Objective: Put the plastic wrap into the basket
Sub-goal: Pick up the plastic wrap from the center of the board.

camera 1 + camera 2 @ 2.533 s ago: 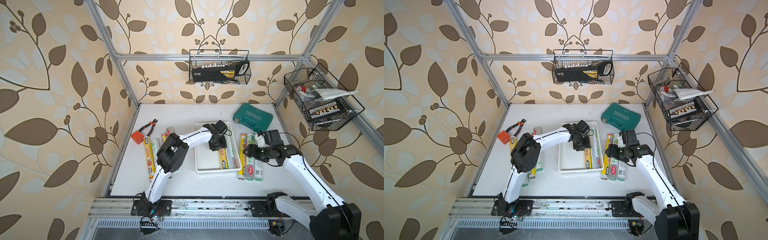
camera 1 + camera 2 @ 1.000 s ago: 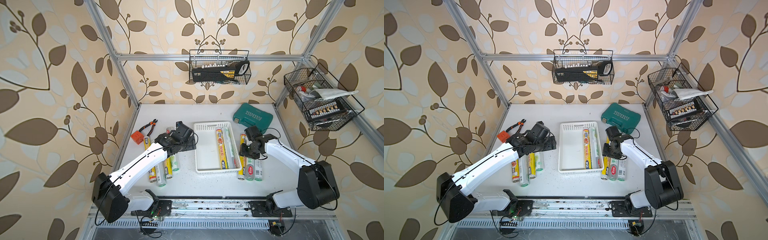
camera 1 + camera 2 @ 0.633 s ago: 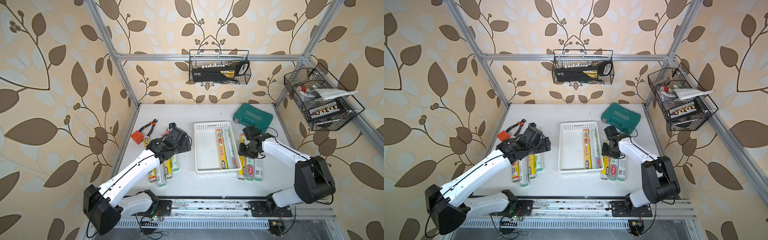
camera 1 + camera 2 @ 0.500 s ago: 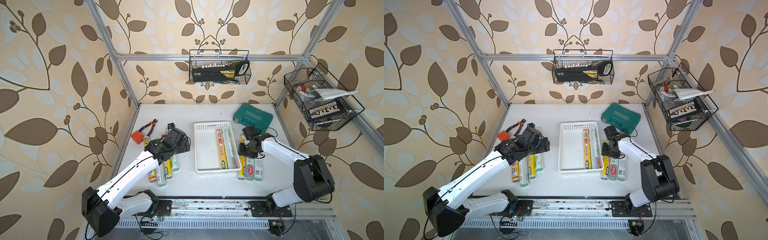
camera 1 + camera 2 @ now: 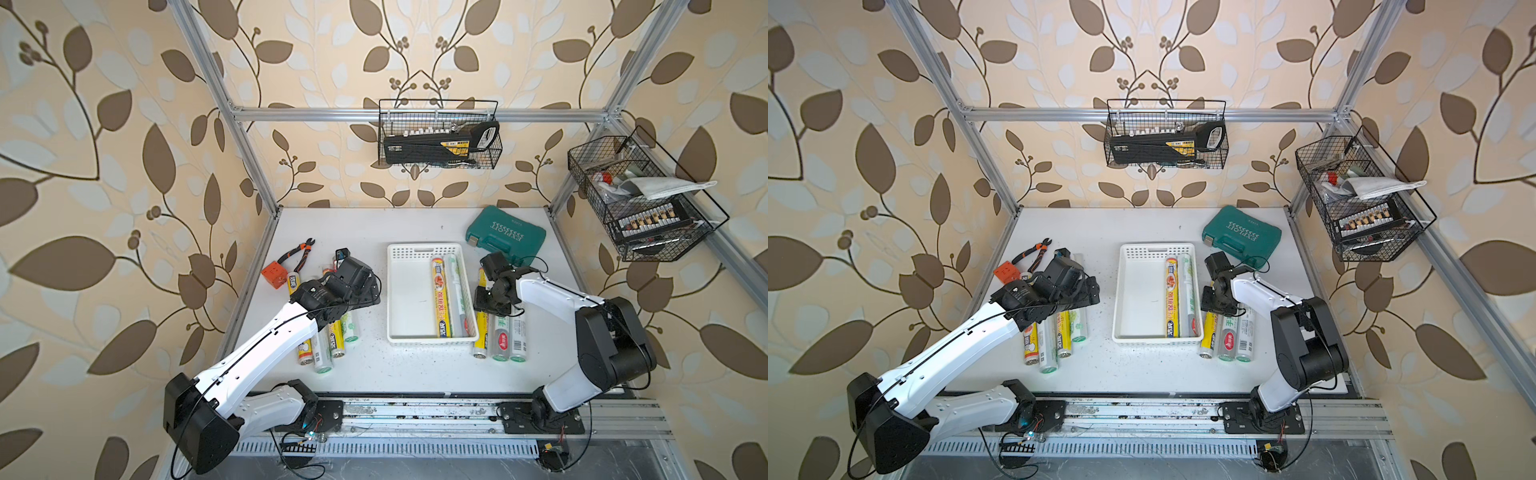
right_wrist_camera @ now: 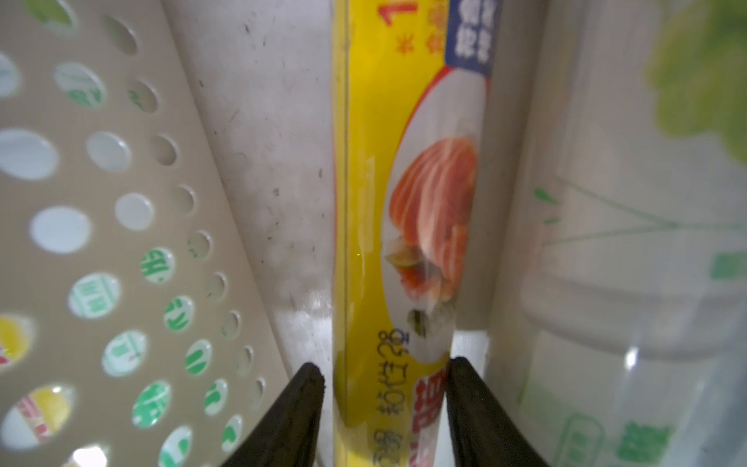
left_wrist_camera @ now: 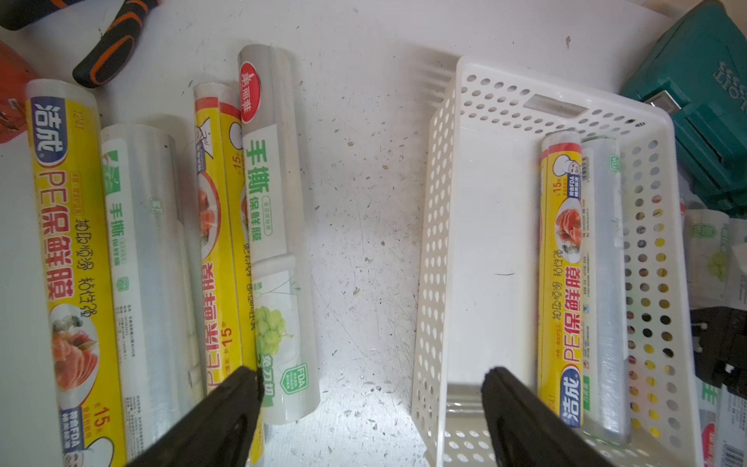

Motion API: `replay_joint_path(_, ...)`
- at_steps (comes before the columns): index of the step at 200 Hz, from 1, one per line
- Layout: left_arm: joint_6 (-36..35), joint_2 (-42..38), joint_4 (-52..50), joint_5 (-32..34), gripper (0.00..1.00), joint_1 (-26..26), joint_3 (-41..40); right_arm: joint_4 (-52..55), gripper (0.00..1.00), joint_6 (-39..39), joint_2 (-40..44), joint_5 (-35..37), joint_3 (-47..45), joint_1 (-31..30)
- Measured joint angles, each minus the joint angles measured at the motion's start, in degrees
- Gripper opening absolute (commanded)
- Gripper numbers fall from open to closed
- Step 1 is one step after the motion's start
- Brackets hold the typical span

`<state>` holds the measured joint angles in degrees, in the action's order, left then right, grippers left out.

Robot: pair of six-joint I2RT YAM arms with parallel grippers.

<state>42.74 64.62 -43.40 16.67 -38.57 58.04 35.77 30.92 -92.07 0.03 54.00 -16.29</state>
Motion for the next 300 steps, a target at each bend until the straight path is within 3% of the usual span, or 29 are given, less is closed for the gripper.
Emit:
replay_joint_path(41,0.5,0.0,0.3,-1.5,0.9,0.0,0.0,-1.0,0.53,0.0,-1.7,0.0,0.0,-0.1)
replay_joint_path(86,0.6,-0.2,-0.1,-1.9,0.91,0.0,0.0,-1.3,0.43,0.1,-3.5,0.0,1.0,-0.1)
replay_joint_path(152,0.6,-5.2,-1.3,-1.7,0.91,0.0,0.0,1.4,0.4,-0.3,-3.6,0.7,4.5,-0.1)
replay_joint_path(226,0.6,-4.7,-2.0,-1.7,0.91,0.0,0.0,10.9,0.4,-1.4,3.6,4.1,9.0,-0.3)
replay_joint_path(300,1.0,-4.7,-2.5,-0.8,0.94,0.0,0.0,16.0,0.41,0.0,7.8,2.3,21.2,-9.0)
